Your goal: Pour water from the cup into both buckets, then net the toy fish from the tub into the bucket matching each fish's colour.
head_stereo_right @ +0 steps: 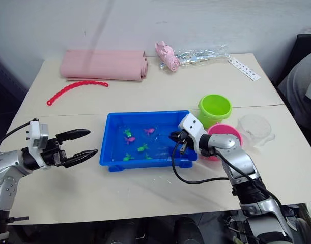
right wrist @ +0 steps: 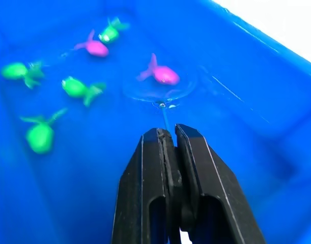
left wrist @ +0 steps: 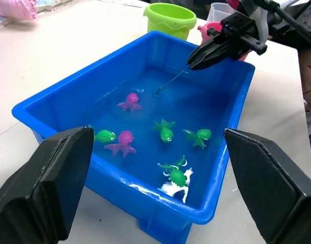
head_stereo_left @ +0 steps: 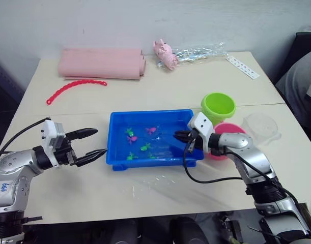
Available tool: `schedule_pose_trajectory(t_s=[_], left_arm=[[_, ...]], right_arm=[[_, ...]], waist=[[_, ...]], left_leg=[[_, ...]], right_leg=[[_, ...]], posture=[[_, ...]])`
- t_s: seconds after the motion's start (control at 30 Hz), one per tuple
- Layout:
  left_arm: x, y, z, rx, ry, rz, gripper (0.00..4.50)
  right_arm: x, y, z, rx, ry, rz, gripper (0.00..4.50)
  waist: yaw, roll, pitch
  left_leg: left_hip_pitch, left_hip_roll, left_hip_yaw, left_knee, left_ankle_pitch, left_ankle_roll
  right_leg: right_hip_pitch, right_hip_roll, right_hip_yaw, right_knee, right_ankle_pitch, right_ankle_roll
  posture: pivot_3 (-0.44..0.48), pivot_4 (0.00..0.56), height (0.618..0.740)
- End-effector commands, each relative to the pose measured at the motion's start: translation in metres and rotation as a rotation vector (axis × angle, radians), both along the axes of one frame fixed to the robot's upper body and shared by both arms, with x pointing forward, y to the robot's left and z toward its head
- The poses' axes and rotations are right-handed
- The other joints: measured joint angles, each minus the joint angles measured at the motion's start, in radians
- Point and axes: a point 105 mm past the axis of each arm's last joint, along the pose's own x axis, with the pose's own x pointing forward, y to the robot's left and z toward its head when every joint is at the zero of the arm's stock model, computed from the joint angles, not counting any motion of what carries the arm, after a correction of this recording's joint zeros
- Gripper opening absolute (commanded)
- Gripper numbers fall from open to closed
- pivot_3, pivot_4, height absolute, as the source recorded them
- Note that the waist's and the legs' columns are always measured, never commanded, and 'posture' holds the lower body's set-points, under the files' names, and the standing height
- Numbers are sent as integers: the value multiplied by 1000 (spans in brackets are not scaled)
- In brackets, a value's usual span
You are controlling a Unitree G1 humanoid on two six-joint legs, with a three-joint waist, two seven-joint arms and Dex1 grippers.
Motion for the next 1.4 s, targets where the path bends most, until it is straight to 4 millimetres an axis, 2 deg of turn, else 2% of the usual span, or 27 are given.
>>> schedule_pose_trajectory(t_s=[0.03, 0.27, 0.43, 0.53, 0.7, 0.83, 1.0, 1.23, 1.4], left_arm=[[0, 1, 1, -1, -18, -7, 4469], [-1, 1, -2, -6, -21, -18, 4469], [1, -3, -1, -5, -23, -65, 4469], [1, -6, -1, -4, -25, -96, 4469], [4, -14, 1, -9, -28, -153, 4469], [7, -29, 3, -22, -32, -236, 4469], [13, -47, 8, -37, -37, -325, 4469], [22, -74, 12, -64, -28, -438, 4469], [26, -85, 12, -82, -25, -487, 4469]], right_arm=[[-2, -2, 26, 32, -66, 20, 0], [-14, -11, 38, 42, -61, 41, 0], [-37, -31, 46, 58, -59, 92, 0], [-49, -43, 44, 51, -62, 98, 0], [-59, -61, 41, 24, -99, 51, 0], [-76, -74, 46, 49, -144, 11, 0], [-101, -89, 59, 81, -209, -42, 0], [-135, -117, 79, 64, -306, -166, 0], [-150, -137, 90, 85, -367, -303, 0]], waist=[[0, 0, 0], [1, 0, 0], [6, 0, 0], [5, 0, 0], [5, 0, 0], [4, 0, 0], [26, 0, 0], [30, -1, 0], [28, -1, 0]], left_leg=[[0, 0, 0, 0, 0, 0], [-3, 0, 0, 0, 0, 0], [-4, 0, 0, 0, 0, 0], [-4, 0, 1, 0, 0, 1], [-4, 0, 1, 0, 0, 1], [-3, 0, 2, 0, 0, 1], [-4, -1, 2, 1, 1, 1], [-3, -1, 2, 4, 1, 1], [-2, -1, 2, 4, 1, 1]], right_leg=[[0, 0, 0, 0, 0, 0], [-3, 0, 0, 1, 0, 0], [-3, 0, 0, 0, 0, 0], [-3, 0, 0, 0, 0, 0], [-3, 0, 0, -1, 0, 0], [-4, 0, 1, -1, 0, 0], [-3, 0, 1, 0, 0, 0], [-2, 0, 1, -1, 0, 0], [-1, 1, 1, -1, 0, 0]], posture=[[0, 150, 740], [0, 150, 740], [0, 150, 740], [0, 150, 740], [0, 150, 740], [0, 150, 740], [0, 150, 740], [0, 150, 740], [0, 150, 740]])
